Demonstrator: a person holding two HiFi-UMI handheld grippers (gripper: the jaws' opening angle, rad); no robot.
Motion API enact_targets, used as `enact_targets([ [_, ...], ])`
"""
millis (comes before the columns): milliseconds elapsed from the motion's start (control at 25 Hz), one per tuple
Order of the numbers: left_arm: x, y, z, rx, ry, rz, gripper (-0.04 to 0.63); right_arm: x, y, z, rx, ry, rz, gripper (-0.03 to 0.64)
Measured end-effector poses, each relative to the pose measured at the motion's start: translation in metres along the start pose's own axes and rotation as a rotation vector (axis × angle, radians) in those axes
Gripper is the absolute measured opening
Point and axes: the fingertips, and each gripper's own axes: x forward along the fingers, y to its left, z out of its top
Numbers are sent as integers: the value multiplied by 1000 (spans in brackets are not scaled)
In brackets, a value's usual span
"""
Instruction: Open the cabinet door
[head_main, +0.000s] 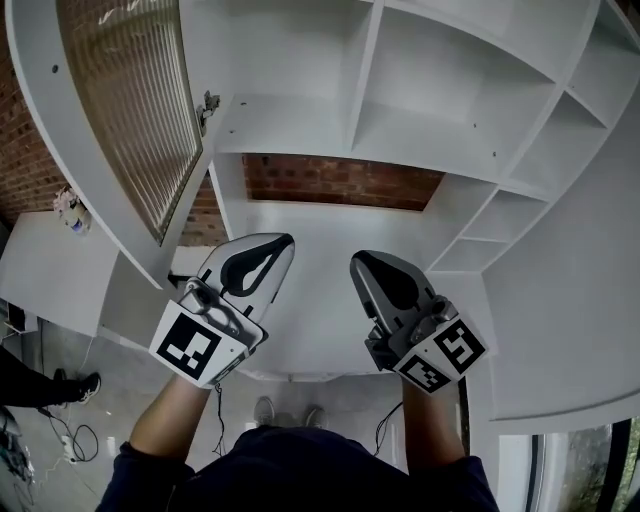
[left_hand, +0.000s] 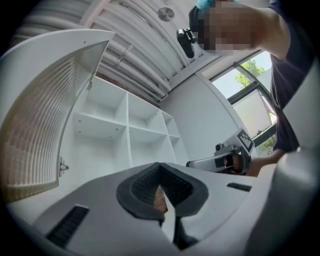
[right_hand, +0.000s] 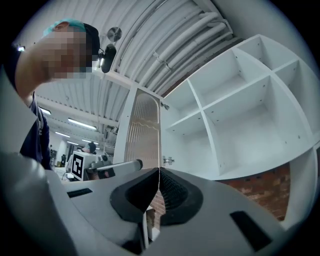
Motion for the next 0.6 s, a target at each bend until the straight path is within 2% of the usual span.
enact_targets([
  [240,1,3,-26,-51,40,12,8,-1,-5,-11,24,-2,-9,26],
  [600,4,-6,-38,-67,73,16,8,-7,-6,-17,59,-7,6,26],
])
